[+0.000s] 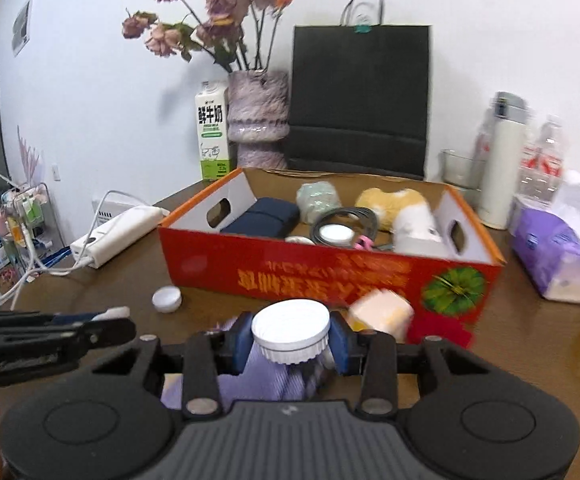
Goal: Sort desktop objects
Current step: 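Carry the white lid and tissue over the red box and open both tools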
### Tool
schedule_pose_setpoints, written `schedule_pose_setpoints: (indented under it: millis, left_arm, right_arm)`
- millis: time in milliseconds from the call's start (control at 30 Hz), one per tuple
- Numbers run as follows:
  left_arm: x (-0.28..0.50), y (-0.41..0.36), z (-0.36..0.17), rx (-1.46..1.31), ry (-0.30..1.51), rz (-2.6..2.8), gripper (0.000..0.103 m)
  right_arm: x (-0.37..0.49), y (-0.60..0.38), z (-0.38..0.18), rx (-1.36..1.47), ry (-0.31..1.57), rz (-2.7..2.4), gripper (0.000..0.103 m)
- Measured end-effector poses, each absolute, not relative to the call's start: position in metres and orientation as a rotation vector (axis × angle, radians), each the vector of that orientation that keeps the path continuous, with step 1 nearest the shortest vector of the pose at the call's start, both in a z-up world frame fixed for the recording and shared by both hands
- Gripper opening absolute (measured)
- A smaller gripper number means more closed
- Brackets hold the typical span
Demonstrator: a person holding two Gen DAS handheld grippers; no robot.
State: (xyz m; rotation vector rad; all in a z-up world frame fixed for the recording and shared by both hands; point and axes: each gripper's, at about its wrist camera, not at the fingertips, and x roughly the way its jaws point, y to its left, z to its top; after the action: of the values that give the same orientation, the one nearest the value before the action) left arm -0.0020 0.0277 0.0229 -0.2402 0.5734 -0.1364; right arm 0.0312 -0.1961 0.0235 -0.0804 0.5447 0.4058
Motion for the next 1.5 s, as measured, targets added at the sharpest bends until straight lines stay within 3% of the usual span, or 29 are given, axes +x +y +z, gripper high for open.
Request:
schedule_pose_setpoints:
  millis: [533,900,1067,1233,1500]
  left_arm:
    - [-0.086,0.005,0.029,-0.146,0.602,-0.133,0.024]
    - [-0.084,-0.004,0.033,-0.119,0.596,-0.165,0.024]
    - [-0.033,0.009,0.072,-0.18,0.568,-0.255,0.024]
    - [0.067,0.014,0.118,-0.109,0.547,-0.248,0.024]
    - [0.257,-0.004,0.086,-0.083,0.755,-0.176,0.024]
  right_arm:
    - [-0.074,-0.241,-0.014,-0.044,0.641,0.355,0.039]
    - [-0.076,-0.244,-0.001,-0.039,0.599,0.346,0.039]
    - [-0.032,-0.247,0.039,-0.011,0.522,0.371,0.039]
    - [0.053,-0.237,0.089,-0.035,0.452,0.375,0.039]
    - [0.267,-0.22,0.081,0.072,0.732,0.381,0.039]
